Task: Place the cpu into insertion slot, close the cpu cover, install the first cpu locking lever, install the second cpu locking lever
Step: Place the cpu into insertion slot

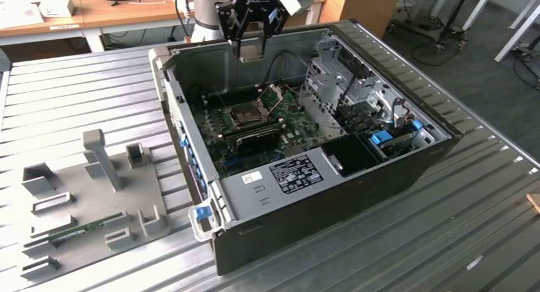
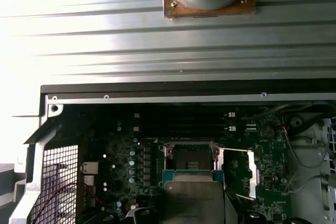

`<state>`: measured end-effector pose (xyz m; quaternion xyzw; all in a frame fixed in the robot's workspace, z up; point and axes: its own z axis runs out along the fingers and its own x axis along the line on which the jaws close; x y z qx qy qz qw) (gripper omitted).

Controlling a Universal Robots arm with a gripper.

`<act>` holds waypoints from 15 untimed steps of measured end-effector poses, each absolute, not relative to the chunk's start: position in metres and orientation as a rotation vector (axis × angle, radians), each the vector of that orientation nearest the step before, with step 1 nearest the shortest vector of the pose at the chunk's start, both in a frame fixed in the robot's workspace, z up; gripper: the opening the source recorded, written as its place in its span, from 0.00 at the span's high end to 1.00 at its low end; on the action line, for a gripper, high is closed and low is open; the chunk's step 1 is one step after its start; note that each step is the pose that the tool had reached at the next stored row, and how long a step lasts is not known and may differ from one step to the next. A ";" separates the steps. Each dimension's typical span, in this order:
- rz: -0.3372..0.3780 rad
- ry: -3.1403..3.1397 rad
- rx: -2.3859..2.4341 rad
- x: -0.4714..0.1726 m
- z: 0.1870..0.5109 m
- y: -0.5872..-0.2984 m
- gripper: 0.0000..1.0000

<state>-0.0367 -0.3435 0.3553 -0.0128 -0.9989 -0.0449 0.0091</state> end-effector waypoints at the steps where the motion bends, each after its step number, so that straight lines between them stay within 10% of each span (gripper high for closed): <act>1: -0.140 -3.120 -0.040 -0.037 0.355 -0.343 0.46; 15: -0.140 -3.120 -0.040 -0.037 0.351 -0.343 0.46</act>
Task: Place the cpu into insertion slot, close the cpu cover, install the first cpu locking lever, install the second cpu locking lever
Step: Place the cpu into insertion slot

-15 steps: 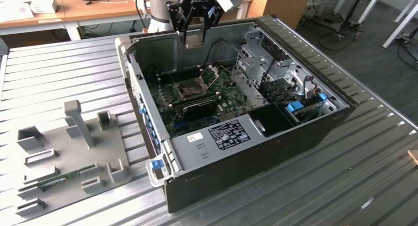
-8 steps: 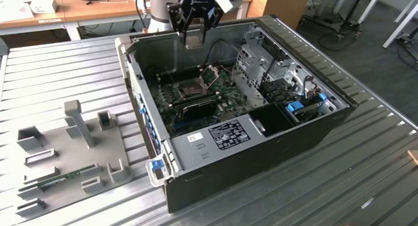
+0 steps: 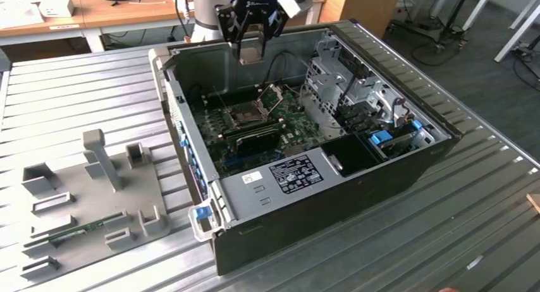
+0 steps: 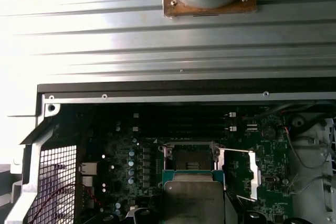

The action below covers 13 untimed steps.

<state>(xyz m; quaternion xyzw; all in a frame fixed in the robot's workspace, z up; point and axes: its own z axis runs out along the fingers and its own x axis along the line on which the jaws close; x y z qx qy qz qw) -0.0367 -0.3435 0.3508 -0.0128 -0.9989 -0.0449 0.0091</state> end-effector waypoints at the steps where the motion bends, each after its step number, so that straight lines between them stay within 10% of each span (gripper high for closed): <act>1: -0.140 -3.120 -0.040 -0.037 0.350 -0.343 0.46; 13: -0.140 -3.120 -0.040 -0.037 0.343 -0.343 0.46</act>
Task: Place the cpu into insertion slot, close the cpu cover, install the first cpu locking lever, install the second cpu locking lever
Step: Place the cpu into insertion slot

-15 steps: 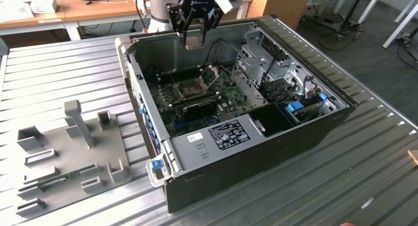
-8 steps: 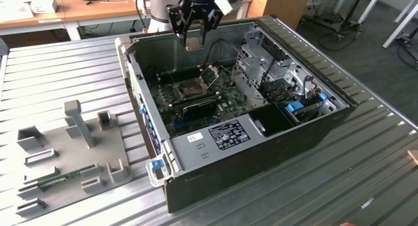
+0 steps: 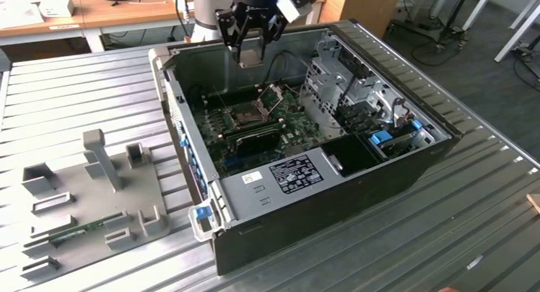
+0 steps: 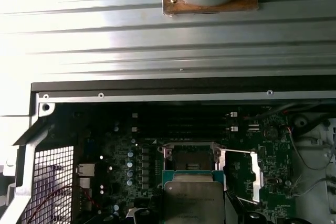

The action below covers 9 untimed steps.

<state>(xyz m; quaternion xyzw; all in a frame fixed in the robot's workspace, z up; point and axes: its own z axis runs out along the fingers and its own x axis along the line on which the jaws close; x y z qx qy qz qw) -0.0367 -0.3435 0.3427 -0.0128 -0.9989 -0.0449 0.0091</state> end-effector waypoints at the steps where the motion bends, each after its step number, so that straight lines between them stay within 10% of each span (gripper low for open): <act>1: -0.140 -3.120 -0.040 -0.037 0.342 -0.343 0.46; 9: -0.140 -3.120 -0.040 -0.037 0.335 -0.343 0.46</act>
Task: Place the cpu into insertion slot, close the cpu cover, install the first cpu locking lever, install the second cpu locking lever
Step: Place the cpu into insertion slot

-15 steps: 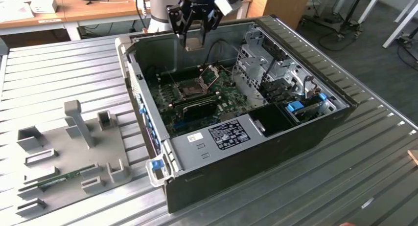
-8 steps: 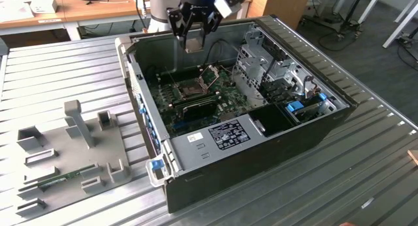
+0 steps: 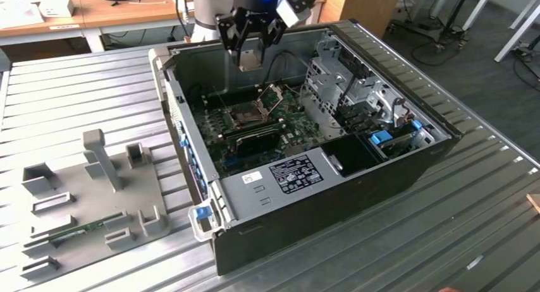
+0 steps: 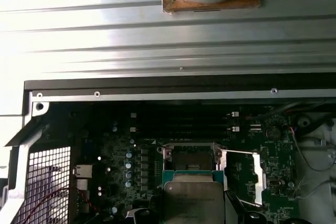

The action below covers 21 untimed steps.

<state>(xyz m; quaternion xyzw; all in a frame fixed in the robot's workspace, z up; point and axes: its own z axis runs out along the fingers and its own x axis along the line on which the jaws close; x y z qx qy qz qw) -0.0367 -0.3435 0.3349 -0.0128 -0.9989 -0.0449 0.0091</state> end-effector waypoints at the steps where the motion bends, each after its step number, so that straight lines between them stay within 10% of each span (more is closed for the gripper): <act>1: -0.140 -3.120 -0.040 -0.037 0.334 -0.343 0.46; 21: -0.140 -3.120 -0.040 -0.037 0.324 -0.343 0.46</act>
